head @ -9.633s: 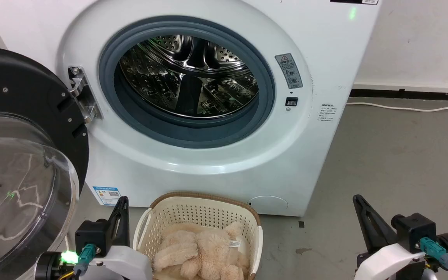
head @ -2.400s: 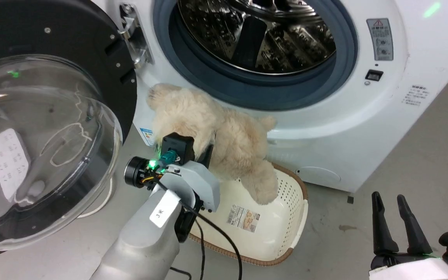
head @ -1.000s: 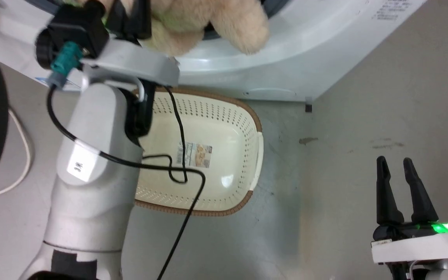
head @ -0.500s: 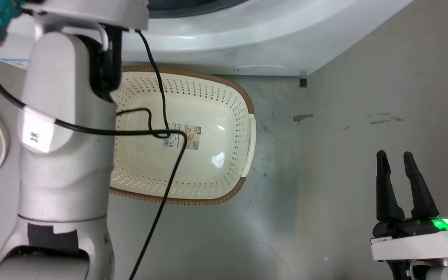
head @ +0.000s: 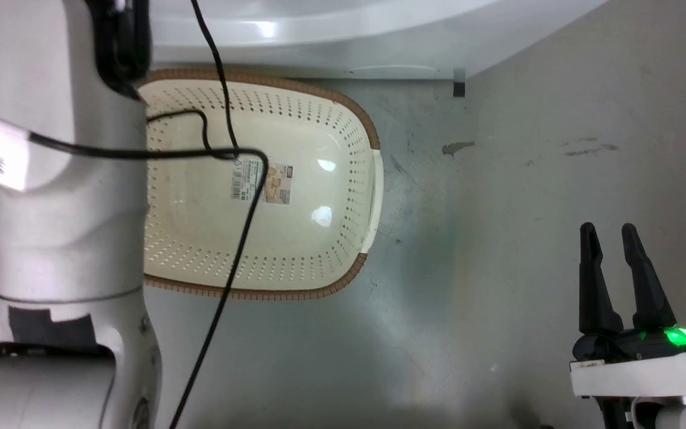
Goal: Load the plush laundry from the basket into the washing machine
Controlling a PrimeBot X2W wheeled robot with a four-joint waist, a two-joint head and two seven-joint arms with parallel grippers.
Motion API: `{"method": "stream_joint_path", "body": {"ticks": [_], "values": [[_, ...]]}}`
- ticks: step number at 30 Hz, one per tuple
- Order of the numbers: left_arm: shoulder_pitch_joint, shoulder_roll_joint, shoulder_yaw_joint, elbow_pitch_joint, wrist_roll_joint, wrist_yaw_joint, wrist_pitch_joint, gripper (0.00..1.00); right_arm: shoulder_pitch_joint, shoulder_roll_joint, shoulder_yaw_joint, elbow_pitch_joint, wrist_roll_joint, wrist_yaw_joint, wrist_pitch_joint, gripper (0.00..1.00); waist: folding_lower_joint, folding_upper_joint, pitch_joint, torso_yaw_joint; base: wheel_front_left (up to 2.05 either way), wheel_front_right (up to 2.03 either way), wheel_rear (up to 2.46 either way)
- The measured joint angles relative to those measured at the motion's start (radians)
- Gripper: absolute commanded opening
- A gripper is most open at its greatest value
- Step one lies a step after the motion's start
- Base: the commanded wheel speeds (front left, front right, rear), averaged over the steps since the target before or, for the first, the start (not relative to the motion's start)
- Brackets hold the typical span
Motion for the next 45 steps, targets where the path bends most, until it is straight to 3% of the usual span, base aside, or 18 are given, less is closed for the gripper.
{"method": "stream_joint_path", "body": {"ticks": [33, 45], "values": [[-0.335, 0.156, -0.008, 0.209, 0.062, -0.017, 0.000, 0.00, 0.032, 0.000, 0.046, -0.047, 0.029, 0.000, 0.000, 1.00, -0.0001, 0.0000, 0.119, -0.102, 0.00, 0.00, 0.00], [-0.432, 0.159, -0.016, 0.396, 0.053, -0.008, 0.007, 0.00, 0.038, 0.000, 0.047, -0.056, 0.038, 0.000, 0.000, 1.00, -0.0001, 0.0001, 0.148, -0.132, 0.00, 0.00, 0.00]]}}
